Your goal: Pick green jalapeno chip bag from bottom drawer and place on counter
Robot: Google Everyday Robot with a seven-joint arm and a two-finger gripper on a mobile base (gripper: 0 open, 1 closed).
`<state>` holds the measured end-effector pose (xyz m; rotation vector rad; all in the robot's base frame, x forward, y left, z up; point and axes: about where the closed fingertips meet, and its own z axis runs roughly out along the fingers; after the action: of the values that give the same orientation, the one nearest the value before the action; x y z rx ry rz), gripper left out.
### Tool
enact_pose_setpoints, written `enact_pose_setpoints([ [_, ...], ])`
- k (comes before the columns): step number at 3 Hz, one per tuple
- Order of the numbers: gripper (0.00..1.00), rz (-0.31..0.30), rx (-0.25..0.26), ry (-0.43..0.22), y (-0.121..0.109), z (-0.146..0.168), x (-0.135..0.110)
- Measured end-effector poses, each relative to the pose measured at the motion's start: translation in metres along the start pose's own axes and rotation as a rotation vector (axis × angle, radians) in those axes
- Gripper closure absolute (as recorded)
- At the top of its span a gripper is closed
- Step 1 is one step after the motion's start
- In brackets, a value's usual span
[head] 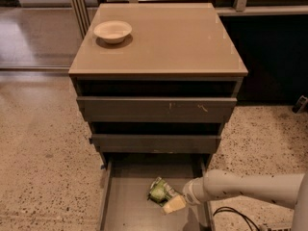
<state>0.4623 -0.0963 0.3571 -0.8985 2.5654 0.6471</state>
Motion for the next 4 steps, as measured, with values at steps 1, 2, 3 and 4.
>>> enact_pose_setpoints([
  [1,0.00,0.016,0.001,0.005,-0.006,0.034,0.004],
  [2,0.00,0.026,0.009,0.002,-0.012,0.085,0.005],
  [3,0.00,0.053,-0.002,-0.011,-0.018,0.135,0.006],
  [4,0.00,0.053,-0.002,-0.011,-0.018,0.135,0.006],
])
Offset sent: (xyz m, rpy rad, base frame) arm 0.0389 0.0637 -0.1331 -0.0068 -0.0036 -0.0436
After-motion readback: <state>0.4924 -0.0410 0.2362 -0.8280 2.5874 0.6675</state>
